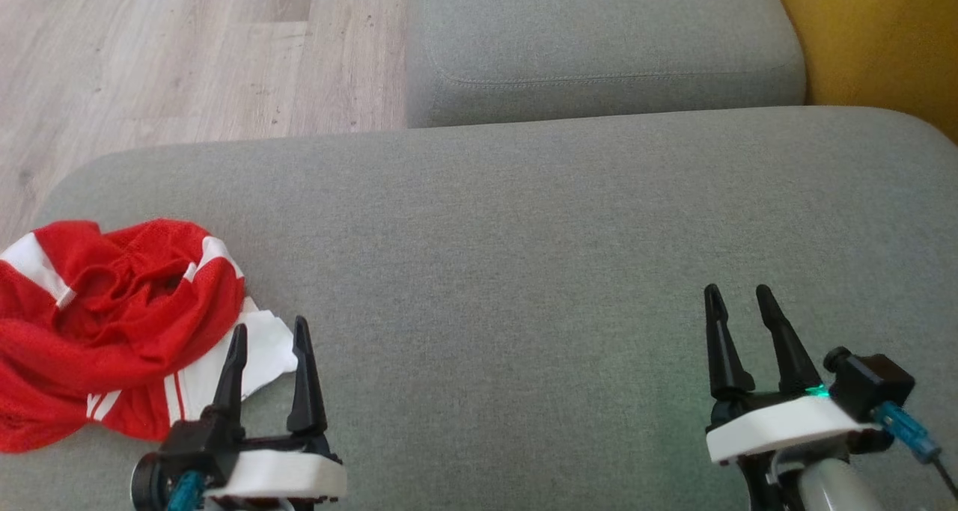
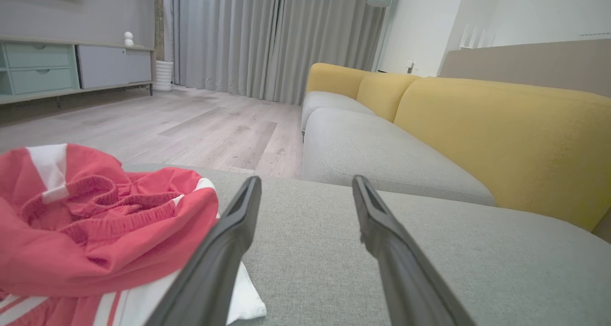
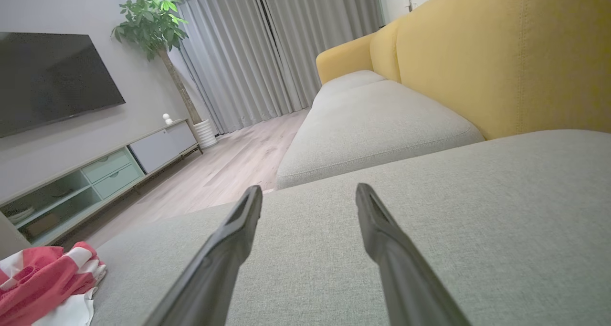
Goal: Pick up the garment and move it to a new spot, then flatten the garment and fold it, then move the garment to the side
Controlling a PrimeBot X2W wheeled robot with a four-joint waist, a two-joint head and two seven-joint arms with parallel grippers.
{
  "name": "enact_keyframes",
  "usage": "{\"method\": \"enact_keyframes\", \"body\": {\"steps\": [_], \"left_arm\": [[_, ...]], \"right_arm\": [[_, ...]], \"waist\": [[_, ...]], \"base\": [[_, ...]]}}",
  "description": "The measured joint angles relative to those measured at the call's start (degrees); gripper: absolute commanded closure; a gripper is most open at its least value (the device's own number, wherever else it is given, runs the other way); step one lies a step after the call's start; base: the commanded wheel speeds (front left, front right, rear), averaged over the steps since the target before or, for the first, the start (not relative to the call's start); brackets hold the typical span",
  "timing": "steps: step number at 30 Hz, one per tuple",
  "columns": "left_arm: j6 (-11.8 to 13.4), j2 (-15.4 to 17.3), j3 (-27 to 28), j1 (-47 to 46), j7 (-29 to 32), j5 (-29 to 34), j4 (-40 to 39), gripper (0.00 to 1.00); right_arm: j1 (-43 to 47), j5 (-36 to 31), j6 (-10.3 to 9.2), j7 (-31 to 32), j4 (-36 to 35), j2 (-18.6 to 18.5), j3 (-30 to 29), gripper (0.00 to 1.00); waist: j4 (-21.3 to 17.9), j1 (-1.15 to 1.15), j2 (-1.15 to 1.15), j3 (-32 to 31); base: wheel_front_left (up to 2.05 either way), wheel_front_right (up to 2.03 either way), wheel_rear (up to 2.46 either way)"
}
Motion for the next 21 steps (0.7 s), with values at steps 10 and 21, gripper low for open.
{"method": "enact_keyframes", "body": {"steps": [10, 21], "left_arm": [[1.8, 0.5, -1.4, 0.7, -1.5, 7.4, -0.1, 0.0], [3.0, 0.7, -1.4, 1.9, -3.6, 14.5, 1.4, 0.0]], "right_arm": [[0.5, -6.7, 0.01, -1.6, 0.1, 0.0, 0.1, 0.0], [0.7, -14.1, 0.01, -3.5, 0.3, 0.0, 0.5, 0.0]], "waist": [[-0.1, 0.0, 0.0, -1.0], [0.5, 0.0, 0.0, -1.4]], "base": [[0.0, 0.0, 0.0], [0.0, 0.0, 0.0]]}}
